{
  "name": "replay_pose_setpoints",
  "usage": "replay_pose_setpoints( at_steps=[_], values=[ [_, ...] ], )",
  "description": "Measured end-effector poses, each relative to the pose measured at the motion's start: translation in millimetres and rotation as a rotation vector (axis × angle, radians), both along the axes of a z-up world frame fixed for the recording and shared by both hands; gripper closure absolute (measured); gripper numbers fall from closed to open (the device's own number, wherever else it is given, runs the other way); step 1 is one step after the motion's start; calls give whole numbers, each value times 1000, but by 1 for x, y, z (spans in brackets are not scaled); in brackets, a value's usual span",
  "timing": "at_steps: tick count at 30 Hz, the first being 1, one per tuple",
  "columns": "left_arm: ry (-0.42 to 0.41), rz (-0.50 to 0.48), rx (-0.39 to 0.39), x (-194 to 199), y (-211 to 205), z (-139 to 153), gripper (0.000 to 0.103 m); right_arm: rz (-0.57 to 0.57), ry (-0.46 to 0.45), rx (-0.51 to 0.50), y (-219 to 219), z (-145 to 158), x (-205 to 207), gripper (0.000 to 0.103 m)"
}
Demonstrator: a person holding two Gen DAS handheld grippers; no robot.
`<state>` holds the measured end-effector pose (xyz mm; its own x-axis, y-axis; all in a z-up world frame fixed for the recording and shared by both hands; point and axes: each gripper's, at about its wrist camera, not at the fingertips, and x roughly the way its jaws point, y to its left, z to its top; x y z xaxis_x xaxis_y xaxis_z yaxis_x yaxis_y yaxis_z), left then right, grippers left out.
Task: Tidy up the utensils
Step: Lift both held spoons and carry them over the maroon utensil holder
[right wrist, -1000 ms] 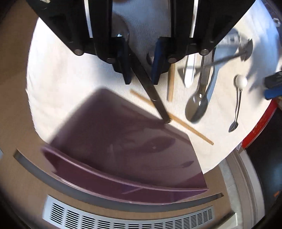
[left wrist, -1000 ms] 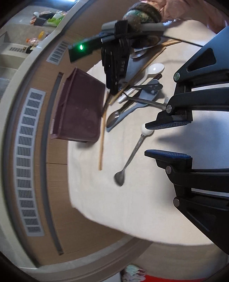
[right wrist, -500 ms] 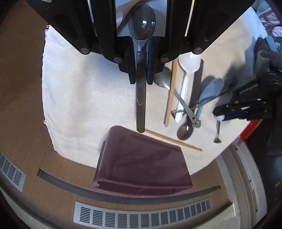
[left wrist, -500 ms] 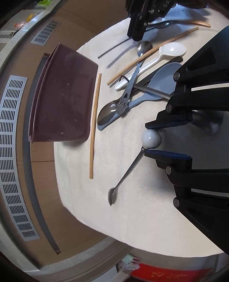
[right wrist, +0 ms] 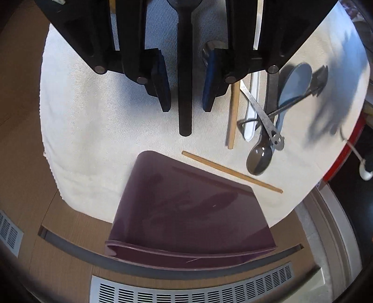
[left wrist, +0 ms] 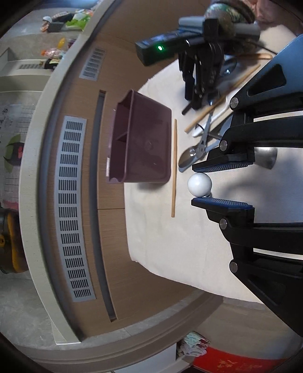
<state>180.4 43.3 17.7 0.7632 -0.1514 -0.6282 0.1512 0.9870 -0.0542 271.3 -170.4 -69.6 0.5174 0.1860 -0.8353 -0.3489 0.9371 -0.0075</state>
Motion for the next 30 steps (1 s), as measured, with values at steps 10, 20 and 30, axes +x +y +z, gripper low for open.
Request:
replay_pose_setpoints(
  at_steps=[10, 20, 30],
  values=[
    [-70, -56, -16, -13, -11, 29, 80, 0, -113, 61, -22, 39, -46, 92],
    [203, -346, 122, 25, -34, -28, 78, -42, -124, 135, -43, 63, -64, 92],
    [404, -441, 225, 61, -56, -72, 78, -61, -84, 153, -47, 54, -60, 92]
  ],
)
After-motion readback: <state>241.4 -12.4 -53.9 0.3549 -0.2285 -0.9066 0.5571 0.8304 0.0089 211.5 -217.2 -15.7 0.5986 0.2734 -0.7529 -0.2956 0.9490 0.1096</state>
